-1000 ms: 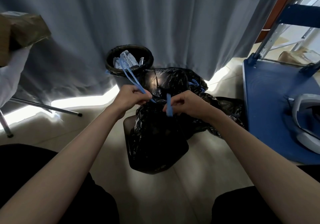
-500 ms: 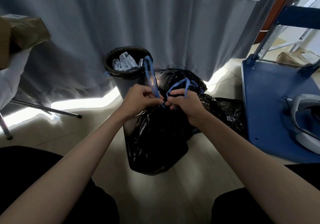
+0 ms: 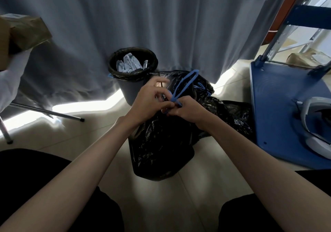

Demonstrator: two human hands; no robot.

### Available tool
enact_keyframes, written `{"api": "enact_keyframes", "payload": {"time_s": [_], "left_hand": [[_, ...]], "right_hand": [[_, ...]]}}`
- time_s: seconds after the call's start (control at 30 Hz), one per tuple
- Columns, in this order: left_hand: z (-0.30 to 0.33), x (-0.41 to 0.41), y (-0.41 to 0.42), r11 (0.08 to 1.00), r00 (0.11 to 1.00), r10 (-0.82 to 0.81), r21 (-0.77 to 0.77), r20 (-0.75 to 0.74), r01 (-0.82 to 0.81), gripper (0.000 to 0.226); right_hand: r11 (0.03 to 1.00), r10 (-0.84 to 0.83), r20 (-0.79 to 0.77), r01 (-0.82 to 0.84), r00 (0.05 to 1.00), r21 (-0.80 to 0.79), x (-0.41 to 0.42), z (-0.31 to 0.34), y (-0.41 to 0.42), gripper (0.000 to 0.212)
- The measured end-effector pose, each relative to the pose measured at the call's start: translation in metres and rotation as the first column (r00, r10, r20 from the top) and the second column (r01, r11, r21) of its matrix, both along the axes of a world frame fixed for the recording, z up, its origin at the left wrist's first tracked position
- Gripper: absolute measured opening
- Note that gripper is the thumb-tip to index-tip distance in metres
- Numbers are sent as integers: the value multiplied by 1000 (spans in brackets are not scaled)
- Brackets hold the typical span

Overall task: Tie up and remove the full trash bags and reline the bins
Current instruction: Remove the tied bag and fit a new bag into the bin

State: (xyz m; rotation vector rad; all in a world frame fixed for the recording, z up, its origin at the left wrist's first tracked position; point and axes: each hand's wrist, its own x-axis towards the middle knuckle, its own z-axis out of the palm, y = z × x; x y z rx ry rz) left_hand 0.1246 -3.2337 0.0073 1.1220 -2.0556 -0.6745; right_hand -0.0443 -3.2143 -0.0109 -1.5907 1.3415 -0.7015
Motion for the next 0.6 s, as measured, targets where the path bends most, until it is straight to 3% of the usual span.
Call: {"api": "enact_keyframes", "payload": {"time_s": [0.1, 0.23, 0.43, 0.6], "left_hand": [[3, 3, -1, 1000, 999, -4, 30, 43, 2, 16], [3, 6, -3, 993, 998, 58, 100, -31, -55, 21], [2, 23, -16, 973, 988, 154, 175, 9, -153, 9], [2, 27, -19, 957, 979, 205, 215, -22, -195, 16]], "right_hand": [[999, -34, -28, 35, 999, 13, 1, 0, 0, 15], [998, -69, -53, 69, 996, -7, 2, 2, 2, 20], [963, -266, 50, 268, 963, -27, -4, 3, 4, 18], [961, -262, 163, 273, 951, -51, 0, 4, 5, 13]]}}
